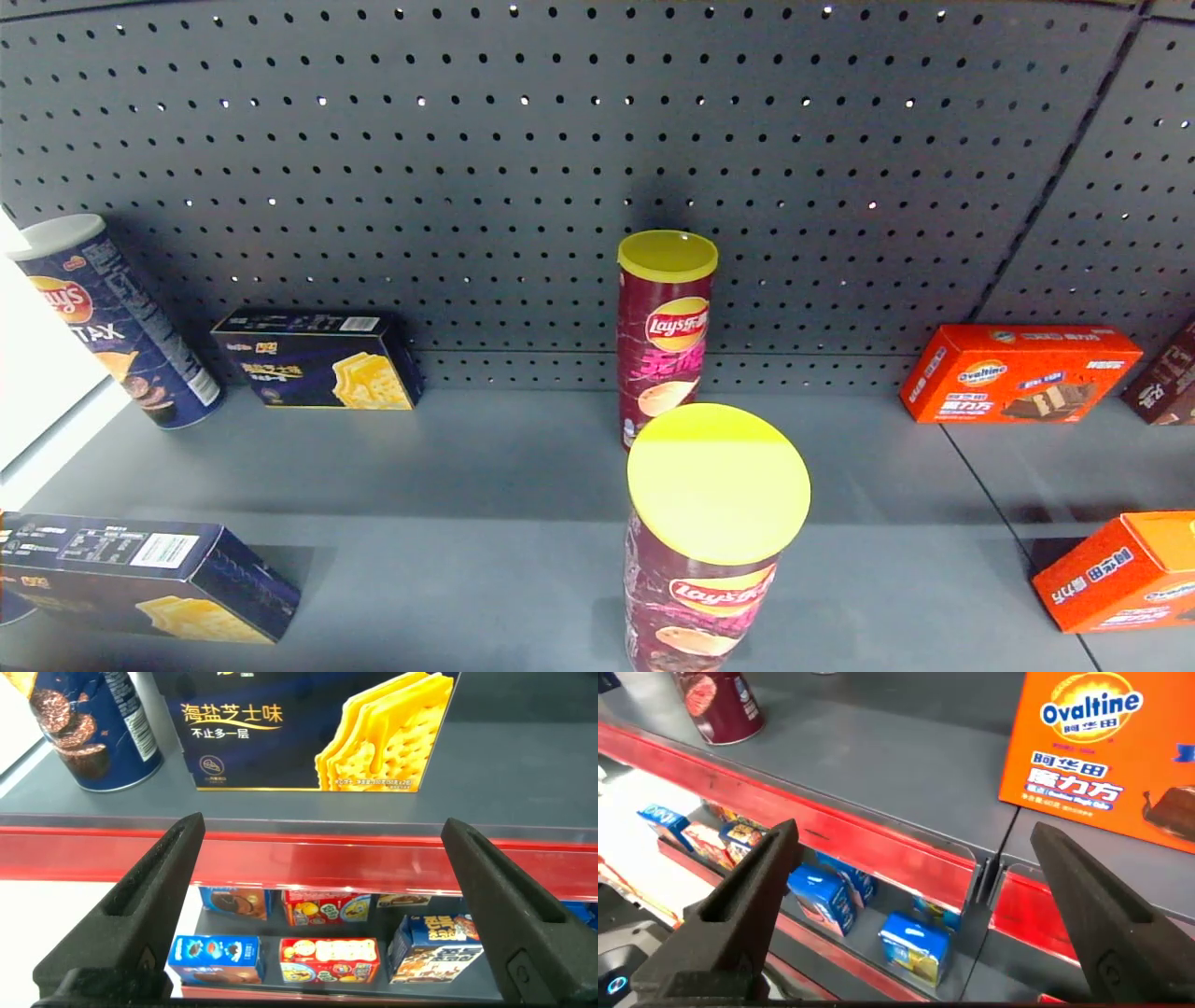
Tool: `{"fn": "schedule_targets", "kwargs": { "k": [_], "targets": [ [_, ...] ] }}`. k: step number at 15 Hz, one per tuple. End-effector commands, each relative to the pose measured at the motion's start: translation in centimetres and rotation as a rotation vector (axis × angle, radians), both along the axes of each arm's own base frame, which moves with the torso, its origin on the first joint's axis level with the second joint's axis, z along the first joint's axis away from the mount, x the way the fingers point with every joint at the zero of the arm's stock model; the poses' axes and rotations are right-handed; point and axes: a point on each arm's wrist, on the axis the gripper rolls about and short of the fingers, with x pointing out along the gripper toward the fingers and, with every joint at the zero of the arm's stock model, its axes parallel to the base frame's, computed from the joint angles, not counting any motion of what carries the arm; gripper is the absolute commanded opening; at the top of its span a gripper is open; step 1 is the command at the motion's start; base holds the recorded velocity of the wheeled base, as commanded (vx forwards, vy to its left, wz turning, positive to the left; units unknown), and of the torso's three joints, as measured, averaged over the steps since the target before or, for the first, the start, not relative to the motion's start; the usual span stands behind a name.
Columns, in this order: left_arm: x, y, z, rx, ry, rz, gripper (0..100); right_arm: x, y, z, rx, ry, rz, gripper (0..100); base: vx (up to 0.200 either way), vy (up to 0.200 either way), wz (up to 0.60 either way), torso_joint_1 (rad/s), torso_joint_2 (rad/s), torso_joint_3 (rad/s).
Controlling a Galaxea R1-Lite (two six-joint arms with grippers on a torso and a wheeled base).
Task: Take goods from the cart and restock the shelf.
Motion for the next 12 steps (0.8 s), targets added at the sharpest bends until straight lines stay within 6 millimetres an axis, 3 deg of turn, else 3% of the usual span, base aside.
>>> {"fn": "schedule_targets", "kwargs": {
  "k": [1, 6, 8, 10, 12],
  "targets": [
    [0.0, 0.0, 0.0, -0.001, 0.001, 0.001, 100, 0.0, 0.0, 0.0, 0.001, -0.002, 0.002, 100, 0.000, 0.000, 0.00, 0.000, 0.00, 0.000],
    [0.0, 0.0, 0.0, -0.001, 0.001, 0.001, 100, 0.1, 0.2, 0.0, -0.021, 0.032, -0.054, 100, 0.000, 0.000, 0.00, 0.000, 0.00, 0.000],
    [0.0, 0.0, 0.0, -0.001, 0.001, 0.001, 100, 0.8, 0.9, 0.2, -0.070, 0.140, -0.256, 100, 0.000, 0.000, 0.00, 0.000, 0.00, 0.000],
    [0.0, 0.0, 0.0, 0.001, 0.001, 0.001, 100, 0.4, 1.1, 0.1, -0.031, 0.103, -0.456, 100, 0.000, 0.000, 0.00, 0.000, 0.00, 0.000],
    [0.0, 0.0, 0.0, 0.001, 0.001, 0.001, 100, 0.3, 1.1, 0.1, -0.035, 0.092, -0.444, 100, 0.000, 0.000, 0.00, 0.000, 0.00, 0.000]
  ]
}}
